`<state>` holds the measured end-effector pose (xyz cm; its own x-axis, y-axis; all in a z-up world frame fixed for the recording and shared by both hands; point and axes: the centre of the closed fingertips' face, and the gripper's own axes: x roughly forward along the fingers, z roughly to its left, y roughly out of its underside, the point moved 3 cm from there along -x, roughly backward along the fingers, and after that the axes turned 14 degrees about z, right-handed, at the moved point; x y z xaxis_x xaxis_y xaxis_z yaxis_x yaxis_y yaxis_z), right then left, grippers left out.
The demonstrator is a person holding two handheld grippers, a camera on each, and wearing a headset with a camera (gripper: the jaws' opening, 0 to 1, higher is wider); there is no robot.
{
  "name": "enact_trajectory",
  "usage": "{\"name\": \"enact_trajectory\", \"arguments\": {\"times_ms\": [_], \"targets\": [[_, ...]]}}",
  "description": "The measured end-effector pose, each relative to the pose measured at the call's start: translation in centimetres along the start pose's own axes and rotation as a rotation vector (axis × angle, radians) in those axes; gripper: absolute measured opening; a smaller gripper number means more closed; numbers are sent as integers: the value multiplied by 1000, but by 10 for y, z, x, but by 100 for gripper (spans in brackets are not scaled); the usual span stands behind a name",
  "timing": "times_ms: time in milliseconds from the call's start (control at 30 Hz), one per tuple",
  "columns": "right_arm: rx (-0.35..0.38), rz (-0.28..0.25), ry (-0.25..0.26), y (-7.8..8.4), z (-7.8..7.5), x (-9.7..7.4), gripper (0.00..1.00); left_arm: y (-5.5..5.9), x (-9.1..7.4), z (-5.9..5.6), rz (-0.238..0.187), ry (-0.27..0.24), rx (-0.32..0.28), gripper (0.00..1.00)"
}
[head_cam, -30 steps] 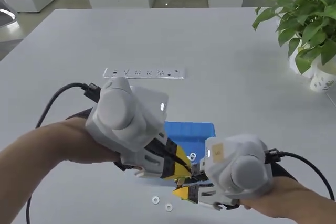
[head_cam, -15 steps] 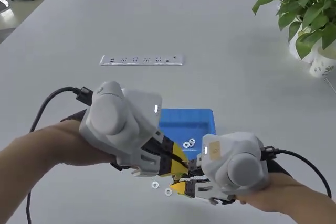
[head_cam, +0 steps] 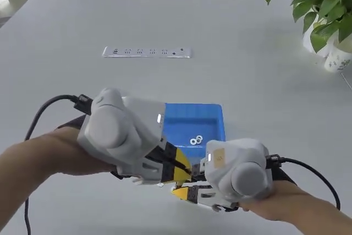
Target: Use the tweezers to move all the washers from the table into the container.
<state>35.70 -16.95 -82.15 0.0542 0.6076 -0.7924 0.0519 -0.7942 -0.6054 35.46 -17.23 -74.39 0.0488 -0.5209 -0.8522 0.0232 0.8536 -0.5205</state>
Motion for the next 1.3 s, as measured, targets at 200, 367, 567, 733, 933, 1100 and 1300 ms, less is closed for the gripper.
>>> {"name": "enact_trajectory", "arguments": {"times_ms": [200,367,567,733,933,1100,1300], "targets": [[-3,0,-6,1,1,5,12,6,0,-1,10,-5,-8,5],[-3,-5,-4,0,-1,8,12,10,0,1,13,-10,-16,5],[-5,-9,-3,1,-4,12,12,14,1,4,16,-10,-23,5],[2,-12,-7,1,-5,14,12,17,2,5,14,-8,-28,5],[4,-7,-15,3,-4,18,12,21,5,5,13,-1,-34,5],[7,-2,-22,5,-3,21,12,23,9,5,13,4,-42,5],[14,3,-27,8,-4,23,12,26,12,6,16,10,-47,5]]}}
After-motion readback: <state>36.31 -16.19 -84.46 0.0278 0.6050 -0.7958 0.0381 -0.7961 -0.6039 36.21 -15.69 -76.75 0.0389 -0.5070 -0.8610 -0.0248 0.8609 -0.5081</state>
